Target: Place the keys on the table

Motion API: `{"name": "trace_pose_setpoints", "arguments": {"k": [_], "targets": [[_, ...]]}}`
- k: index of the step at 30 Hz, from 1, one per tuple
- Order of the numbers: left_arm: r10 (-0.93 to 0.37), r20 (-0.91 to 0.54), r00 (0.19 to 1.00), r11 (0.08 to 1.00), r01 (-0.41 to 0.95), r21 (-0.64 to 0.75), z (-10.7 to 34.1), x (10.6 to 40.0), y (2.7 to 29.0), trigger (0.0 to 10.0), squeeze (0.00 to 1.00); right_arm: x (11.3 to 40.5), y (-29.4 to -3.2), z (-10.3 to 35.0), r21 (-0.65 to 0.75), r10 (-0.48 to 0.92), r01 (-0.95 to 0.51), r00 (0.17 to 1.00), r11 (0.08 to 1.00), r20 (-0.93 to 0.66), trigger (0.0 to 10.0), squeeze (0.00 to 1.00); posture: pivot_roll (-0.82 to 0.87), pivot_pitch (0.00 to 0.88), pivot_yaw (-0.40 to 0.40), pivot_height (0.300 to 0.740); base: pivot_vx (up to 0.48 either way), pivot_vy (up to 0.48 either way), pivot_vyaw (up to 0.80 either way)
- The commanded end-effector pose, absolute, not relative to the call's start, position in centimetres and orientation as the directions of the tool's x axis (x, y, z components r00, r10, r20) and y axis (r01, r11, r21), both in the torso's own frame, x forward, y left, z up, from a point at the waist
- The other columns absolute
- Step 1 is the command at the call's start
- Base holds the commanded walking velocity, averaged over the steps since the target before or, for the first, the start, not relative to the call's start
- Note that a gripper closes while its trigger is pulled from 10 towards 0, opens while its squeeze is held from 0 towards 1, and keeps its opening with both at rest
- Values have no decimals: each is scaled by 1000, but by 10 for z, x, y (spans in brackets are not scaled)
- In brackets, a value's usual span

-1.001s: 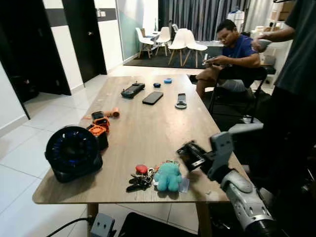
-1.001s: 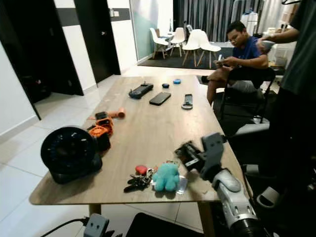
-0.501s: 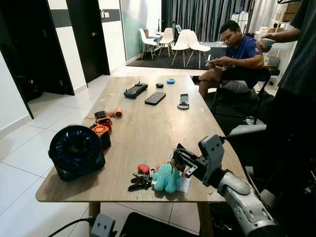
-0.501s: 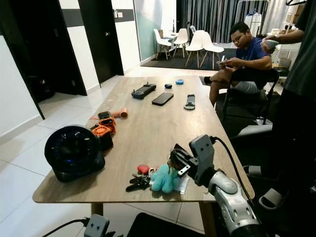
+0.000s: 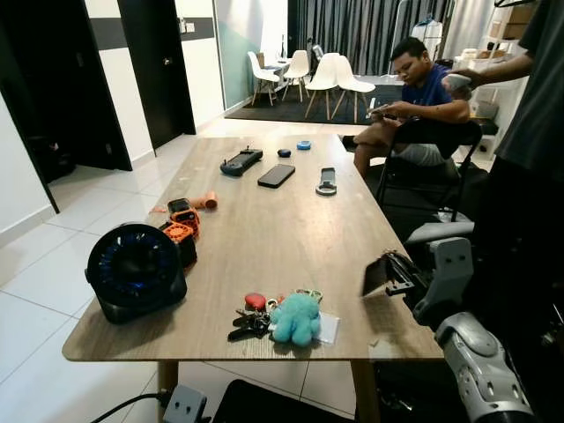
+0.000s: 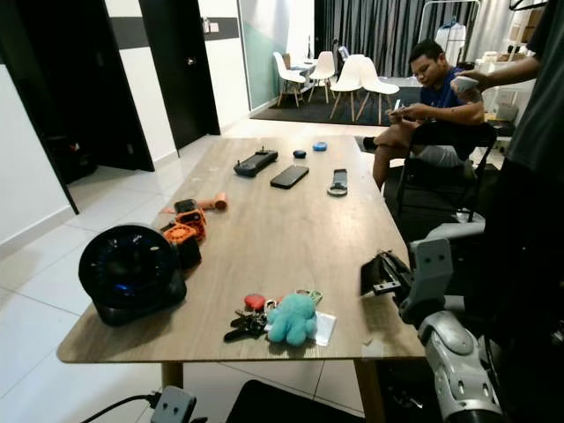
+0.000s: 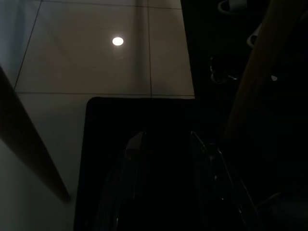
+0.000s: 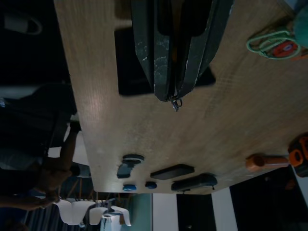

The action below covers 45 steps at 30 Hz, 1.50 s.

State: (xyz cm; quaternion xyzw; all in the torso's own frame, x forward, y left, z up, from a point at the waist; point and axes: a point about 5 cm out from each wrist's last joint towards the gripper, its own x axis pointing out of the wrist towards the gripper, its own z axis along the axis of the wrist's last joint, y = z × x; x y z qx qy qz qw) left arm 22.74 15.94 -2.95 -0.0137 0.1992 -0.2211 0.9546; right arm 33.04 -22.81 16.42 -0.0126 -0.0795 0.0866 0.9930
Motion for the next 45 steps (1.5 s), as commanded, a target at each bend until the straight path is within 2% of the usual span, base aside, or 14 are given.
{"name": "trace_pose_setpoints", "arguments": {"k": [1, 9, 13, 16, 19, 43, 44, 45], "targets": [[-429, -389, 815, 900, 420, -111, -31, 224, 162, 10000, 0, 330, -230, 161, -18, 153, -152, 976, 988, 158, 10000, 0, 5, 50, 58, 740, 0, 0, 0], [-428, -389, 816, 901, 421, -107, -30, 226, 163, 10000, 0, 336, -230, 167, -15, 100, -98, 976, 995, 196, 10000, 0, 6, 57, 59, 740, 0, 0, 0], [-428, -388, 816, 901, 421, -108, -30, 226, 163, 10000, 0, 339, -216, 171, -21, 179, -179, 963, 984, 201, 10000, 0, 5, 58, 57, 740, 0, 0, 0], [-430, -386, 816, 900, 421, -112, -30, 226, 162, 10000, 0, 334, -189, 166, -46, 336, -333, 925, 942, 178, 10000, 0, 8, 59, 54, 740, 0, 0, 0], [-430, -385, 816, 900, 420, -115, -30, 225, 161, 10000, 0, 330, -174, 159, -62, 400, -395, 903, 917, 156, 10000, 0, 9, 60, 52, 740, 0, 0, 0], [-436, -384, 814, 897, 427, -115, -30, 226, 161, 10000, 0, 328, -173, 159, -41, 404, -403, 899, 914, 172, 10000, 0, 11, 64, 57, 740, 0, 0, 0], [-436, -384, 813, 897, 427, -115, -30, 226, 161, 10000, 0, 328, -173, 159, -39, 404, -403, 899, 914, 172, 10000, 102, 11, 64, 57, 740, 0, 0, 0], [-436, -384, 813, 897, 427, -115, -30, 226, 161, 10000, 0, 328, -173, 159, -39, 404, -403, 899, 914, 172, 10000, 102, 11, 64, 57, 740, 0, 0, 0]]}}
